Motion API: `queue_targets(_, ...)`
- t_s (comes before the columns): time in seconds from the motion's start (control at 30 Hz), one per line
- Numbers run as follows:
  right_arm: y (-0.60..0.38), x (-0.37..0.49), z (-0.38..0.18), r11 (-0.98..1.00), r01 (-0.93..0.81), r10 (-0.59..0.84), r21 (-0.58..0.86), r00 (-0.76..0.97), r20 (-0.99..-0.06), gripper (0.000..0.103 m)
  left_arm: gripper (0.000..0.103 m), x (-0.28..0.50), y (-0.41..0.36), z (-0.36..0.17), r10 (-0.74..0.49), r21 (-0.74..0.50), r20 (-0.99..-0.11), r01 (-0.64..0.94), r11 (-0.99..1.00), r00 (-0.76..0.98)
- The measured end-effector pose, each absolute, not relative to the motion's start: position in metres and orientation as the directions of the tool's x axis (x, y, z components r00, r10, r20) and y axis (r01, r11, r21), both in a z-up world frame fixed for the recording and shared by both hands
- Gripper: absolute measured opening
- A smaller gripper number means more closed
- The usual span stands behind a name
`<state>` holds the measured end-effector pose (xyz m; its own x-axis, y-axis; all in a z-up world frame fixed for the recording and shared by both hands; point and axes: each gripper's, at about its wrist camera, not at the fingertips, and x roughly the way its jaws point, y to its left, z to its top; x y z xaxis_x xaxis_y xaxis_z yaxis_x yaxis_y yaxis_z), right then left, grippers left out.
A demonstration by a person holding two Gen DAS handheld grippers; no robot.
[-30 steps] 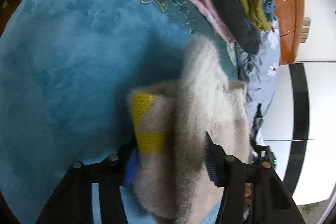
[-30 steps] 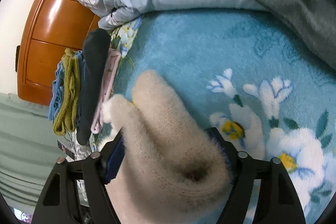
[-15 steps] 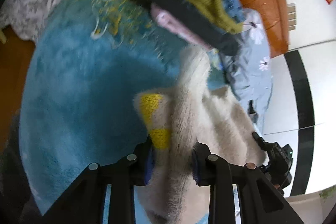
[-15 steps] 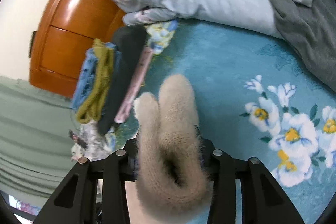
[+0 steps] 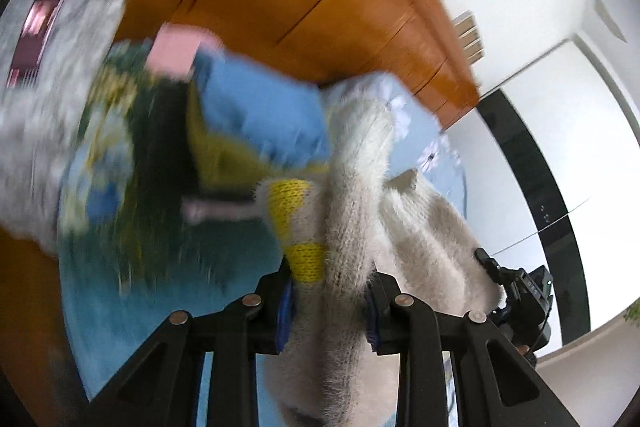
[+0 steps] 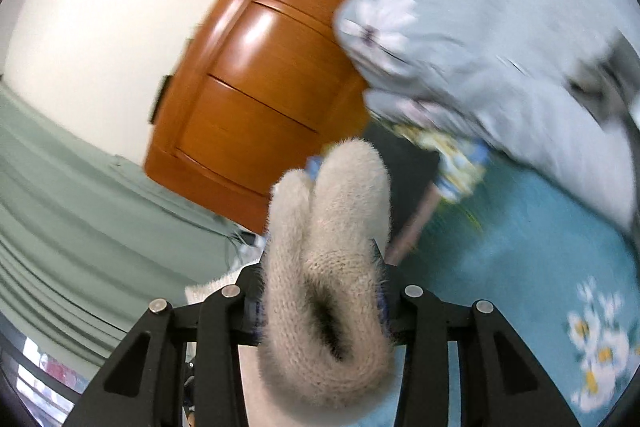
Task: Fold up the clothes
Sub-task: 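Lift the folded sweater with both grippers and carry it toward the clothes stack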
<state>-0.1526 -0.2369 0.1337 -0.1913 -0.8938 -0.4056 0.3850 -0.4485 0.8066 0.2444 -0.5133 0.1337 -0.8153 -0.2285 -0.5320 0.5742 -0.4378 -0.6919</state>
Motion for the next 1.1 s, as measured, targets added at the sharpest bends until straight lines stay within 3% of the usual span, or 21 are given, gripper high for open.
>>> queue_targets(0.27,-0.348,-0.214,0.182,-0.414,0.463,-0.91,0.784,-0.182,-0.373,0.041,0.03,0.234,-0.639,0.169,-0.232,-0.743,-0.459,0.514,-0.429,-0.857)
queue_targets(0.43,-0.408,-0.243,0.171,-0.412,0.479,-0.909,0.775,-0.162,-0.384,0.041,0.03,0.228,-0.702,0.162,-0.26,-0.719,-0.473,0.539,-0.439,-0.842)
queue_targets(0.77,-0.458,-0.282,0.061,-0.501,0.408,-0.859,0.763,-0.128,-0.495,0.041,0.03,0.219,-0.746,0.061,-0.242,-0.732,-0.501,0.556,-0.395,-0.831)
queue_targets(1.1,-0.453,-0.294,-0.016,-0.503,0.337,-0.859,0.796,-0.091,-0.504,0.046,0.035,0.235,-0.747,-0.007,-0.231,-0.778,-0.48,0.533,-0.334,-0.846)
